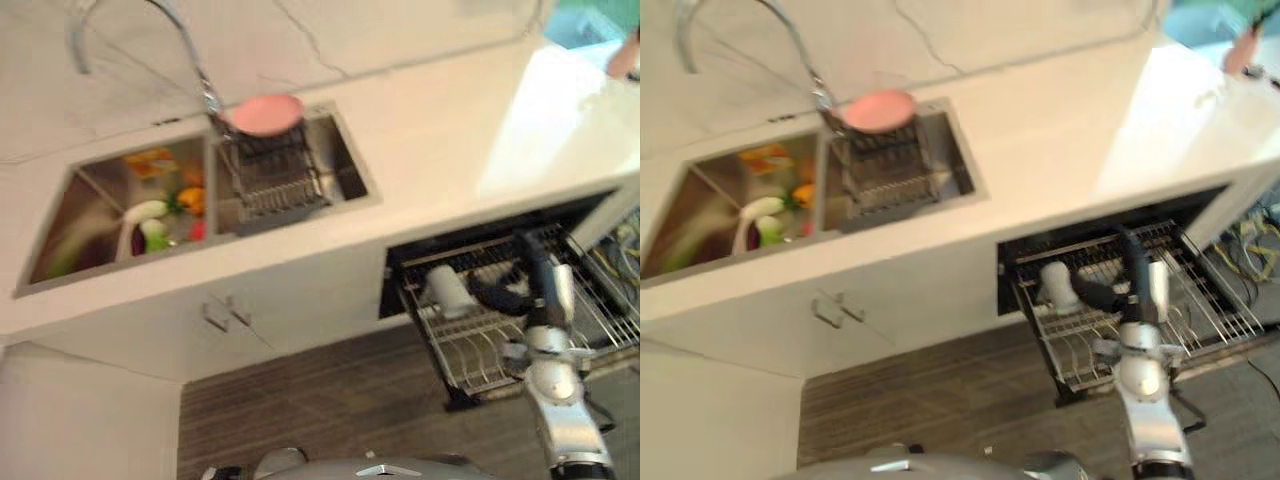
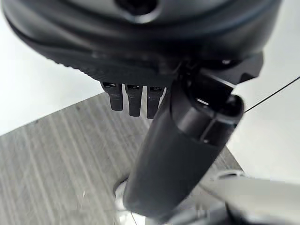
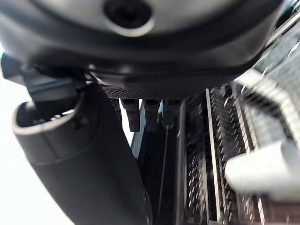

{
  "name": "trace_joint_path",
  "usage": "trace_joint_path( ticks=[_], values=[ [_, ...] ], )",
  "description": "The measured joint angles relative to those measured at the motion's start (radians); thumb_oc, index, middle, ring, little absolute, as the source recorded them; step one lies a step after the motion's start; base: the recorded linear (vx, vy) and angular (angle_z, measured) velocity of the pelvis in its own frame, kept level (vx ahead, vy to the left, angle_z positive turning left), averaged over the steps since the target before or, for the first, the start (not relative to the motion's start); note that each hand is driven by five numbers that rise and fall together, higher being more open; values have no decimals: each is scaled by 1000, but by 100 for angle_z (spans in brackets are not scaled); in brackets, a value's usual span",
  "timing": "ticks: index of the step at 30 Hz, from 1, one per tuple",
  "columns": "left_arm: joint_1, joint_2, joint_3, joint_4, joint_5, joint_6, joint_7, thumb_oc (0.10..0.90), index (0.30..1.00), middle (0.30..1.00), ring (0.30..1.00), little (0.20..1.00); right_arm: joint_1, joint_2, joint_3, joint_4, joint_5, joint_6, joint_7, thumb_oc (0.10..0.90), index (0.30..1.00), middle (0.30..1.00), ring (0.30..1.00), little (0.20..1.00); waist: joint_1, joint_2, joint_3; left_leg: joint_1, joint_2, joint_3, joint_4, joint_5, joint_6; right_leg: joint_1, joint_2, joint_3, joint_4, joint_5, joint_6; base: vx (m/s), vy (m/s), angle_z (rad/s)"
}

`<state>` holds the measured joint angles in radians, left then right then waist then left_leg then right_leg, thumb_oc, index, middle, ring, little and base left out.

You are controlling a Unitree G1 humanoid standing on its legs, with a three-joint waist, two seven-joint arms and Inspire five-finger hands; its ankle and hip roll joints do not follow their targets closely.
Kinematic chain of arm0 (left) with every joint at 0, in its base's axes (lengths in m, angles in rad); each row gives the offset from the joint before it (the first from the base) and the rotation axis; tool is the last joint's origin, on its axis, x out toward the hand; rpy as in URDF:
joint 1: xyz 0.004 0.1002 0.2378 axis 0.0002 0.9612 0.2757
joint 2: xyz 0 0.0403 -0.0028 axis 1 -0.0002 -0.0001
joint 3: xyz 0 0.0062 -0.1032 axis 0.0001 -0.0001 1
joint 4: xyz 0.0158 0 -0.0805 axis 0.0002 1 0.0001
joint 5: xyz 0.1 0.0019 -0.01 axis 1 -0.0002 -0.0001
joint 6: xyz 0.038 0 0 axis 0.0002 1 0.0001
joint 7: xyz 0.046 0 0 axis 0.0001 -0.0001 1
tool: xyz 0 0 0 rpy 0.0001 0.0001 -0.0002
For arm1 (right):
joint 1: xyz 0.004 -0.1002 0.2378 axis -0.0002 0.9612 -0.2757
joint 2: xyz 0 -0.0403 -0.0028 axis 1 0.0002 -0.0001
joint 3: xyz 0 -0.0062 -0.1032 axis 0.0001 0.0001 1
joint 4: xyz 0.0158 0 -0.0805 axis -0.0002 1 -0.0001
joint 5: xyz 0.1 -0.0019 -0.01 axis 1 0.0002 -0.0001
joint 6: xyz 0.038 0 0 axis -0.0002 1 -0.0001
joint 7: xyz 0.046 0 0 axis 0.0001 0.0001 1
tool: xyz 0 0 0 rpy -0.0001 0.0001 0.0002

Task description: Place the dishes in the dishwasher.

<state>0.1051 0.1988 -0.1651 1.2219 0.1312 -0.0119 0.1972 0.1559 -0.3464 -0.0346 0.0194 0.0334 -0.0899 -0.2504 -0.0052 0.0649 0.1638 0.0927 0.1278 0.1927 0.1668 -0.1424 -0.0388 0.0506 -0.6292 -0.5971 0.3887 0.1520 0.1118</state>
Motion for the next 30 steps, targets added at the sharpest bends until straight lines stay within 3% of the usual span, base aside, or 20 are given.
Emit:
trace_joint_path(
  ticks=[1, 2, 3, 4, 5, 6, 7, 8, 9, 10, 11, 12, 13, 15, 16, 18, 19, 22, 25, 30],
  values=[
    [-18, 16, -2, 2, 0, 8, 2, 800, 900, 900, 900, 900, 0, 2, 35, -8, -11, 0, 5, 800, 900, 900, 900, 900, 2, -14, -1, -5, -12, -5, 14, -16, 26, -35, 27, 41, 32, 13, -6, -117, 259, 49],
    [-32, 28, 12, 8, 0, 8, 8, 800, 900, 900, 900, 900, 17, 19, 50, -18, -17, 1, -25, 800, 900, 900, 900, 900, -13, -39, 3, -2, -45, -5, 23, -20, 35, -51, 34, 93, 62, 84, -61, -84, 170, 36],
    [-32, 28, 12, 8, 0, 8, 8, 800, 900, 900, 900, 900, 17, 19, 50, -18, -17, 1, -25, 800, 900, 900, 900, 900, -13, -39, 3, -2, -45, -5, 23, -20, 35, -51, 34, 93, 62, 84, -61, 45, 124, -4],
    [-46, 5, 19, 13, -1, 11, 20, 800, 900, 900, 900, 900, 10, 17, 52, -16, -42, 3, -21, 800, 900, 900, 900, 900, -17, -15, 4, 40, -17, -3, -20, -42, 71, -130, 101, 227, 186, -84, -8, 63, 53, -28],
    [-46, 5, 19, 13, -1, 11, 20, 800, 900, 900, 900, 900, 10, 17, 52, -16, -42, 3, -21, 800, 900, 900, 900, 900, -17, -15, 4, 40, -17, -3, -20, -42, 71, -130, 101, 227, 186, -84, -8, 46, 64, -78],
    [-45, -15, 34, 32, -2, 22, 20, 800, 900, 900, 900, 900, 1, 15, 59, -41, -42, 3, -23, 800, 900, 900, 900, 900, -15, -1, 11, 92, 2, 48, -70, -36, 72, -177, 204, 196, 223, -220, -10, -17, -47, -77],
    [-27, -9, 23, 22, 0, 20, 21, 800, 900, 900, 900, 900, -6, 14, 58, -60, -42, -1, -36, 800, 900, 900, 900, 900, -15, -18, 5, 111, -8, 65, -79, -33, 66, -172, 264, 76, 151, -247, -28, -17, -47, -77],
    [-27, -9, 23, 22, 0, 20, 21, 800, 900, 900, 900, 900, -6, 14, 58, -60, -42, -1, -36, 800, 900, 900, 900, 900, -15, -18, 5, 111, -8, 65, -79, -33, 66, -172, 264, 76, 151, -247, -28, -41, -115, -29],
    [-22, -1, 36, 8, -2, 25, 22, 800, 900, 900, 900, 900, -15, 14, 59, -71, -42, 0, -42, 800, 900, 900, 900, 900, -20, -55, -12, 109, -15, 42, -77, -29, 31, -134, 329, 38, -3, -266, -63, -31, -83, 7],
    [-24, -1, 61, 11, -2, 30, 22, 800, 900, 900, 900, 900, -20, 7, 58, -86, -41, 4, -46, 800, 900, 900, 900, 900, -33, -44, -18, 115, 3, 34, -72, -9, -3, -101, 395, 58, -101, -236, -61, -31, -83, 7],
    [-24, -1, 61, 11, -2, 30, 22, 800, 900, 900, 900, 900, -20, 7, 58, -86, -41, 4, -46, 800, 900, 900, 900, 900, -33, -44, -18, 115, 3, 34, -72, -9, -3, -101, 395, 58, -101, -236, -61, 38, -57, -53],
    [-2, -10, 111, 16, -6, 23, 26, 800, 900, 900, 900, 900, -29, -14, 110, -160, -41, 9, -36, 800, 900, 900, 900, 900, 6, -47, -26, 99, 23, 58, -4, 23, -55, -59, 455, 152, -247, -168, -79, 51, -35, -82],
    [4, -13, 122, 19, -8, 21, 25, 800, 900, 900, 900, 900, -31, -16, 136, -208, -41, 1, -32, 800, 900, 900, 900, 900, 9, -64, -24, 64, 34, 48, 16, 2, -68, -35, 460, 163, -300, -145, -82, 62, -40, -65],
    [0, -17, 108, 18, -6, 22, 22, 800, 900, 900, 900, 900, -12, -17, 134, -261, -39, -15, -21, 800, 900, 900, 900, 900, -5, -54, -29, 49, 42, 41, -34, 5, -75, -11, 463, 146, -327, -140, -80, 25, -7, 10],
    [7, -24, 66, 17, -2, 22, 16, 800, 900, 900, 900, 900, 23, -42, 130, -302, -35, -43, 1, 800, 900, 900, 900, 900, -11, -22, -50, 27, 69, 37, -95, 51, -70, 5, 483, 132, -326, -154, -69, 5, 1, 8],
    [14, -41, 52, 18, -1, 21, 13, 800, 900, 900, 900, 900, 59, -62, 134, -307, -32, -52, 19, 800, 900, 900, 900, 900, -13, 2, -71, 9, 78, 29, -109, 82, -67, 13, 487, 131, -306, -184, -48, 5, 1, 8],
    [14, -41, 52, 18, -1, 21, 13, 800, 900, 900, 900, 900, 59, -62, 134, -307, -32, -52, 19, 800, 900, 900, 900, 900, -13, 2, -71, 9, 78, 29, -109, 82, -67, 13, 487, 131, -306, -184, -48, 4, 16, 3],
    [34, -27, 17, 13, 21, 25, 12, 800, 900, 900, 900, 900, 94, -58, 142, -302, -33, -49, 49, 800, 900, 900, 900, 900, -47, -21, -98, 27, 9, 25, -165, 96, -54, -18, 421, 142, -276, -182, -11, -25, 58, 3],
    [62, -21, -24, -30, 66, 19, 6, 800, 900, 900, 900, 900, 18, -52, 180, -293, -32, -51, 57, 800, 900, 900, 900, 900, -44, -17, -102, 32, -26, 68, -182, 100, -49, -32, 392, 185, -296, -155, 14, -10, 3, -31],
    [45, -7, -9, -19, 75, 14, -11, 800, 900, 900, 900, 900, -64, -52, 249, -209, 17, -56, 98, 800, 900, 900, 900, 900, -23, -28, -100, 47, -39, 64, -184, 100, -48, 24, 393, 171, -368, -128, 25, 13, -33, 0]
  ],
)
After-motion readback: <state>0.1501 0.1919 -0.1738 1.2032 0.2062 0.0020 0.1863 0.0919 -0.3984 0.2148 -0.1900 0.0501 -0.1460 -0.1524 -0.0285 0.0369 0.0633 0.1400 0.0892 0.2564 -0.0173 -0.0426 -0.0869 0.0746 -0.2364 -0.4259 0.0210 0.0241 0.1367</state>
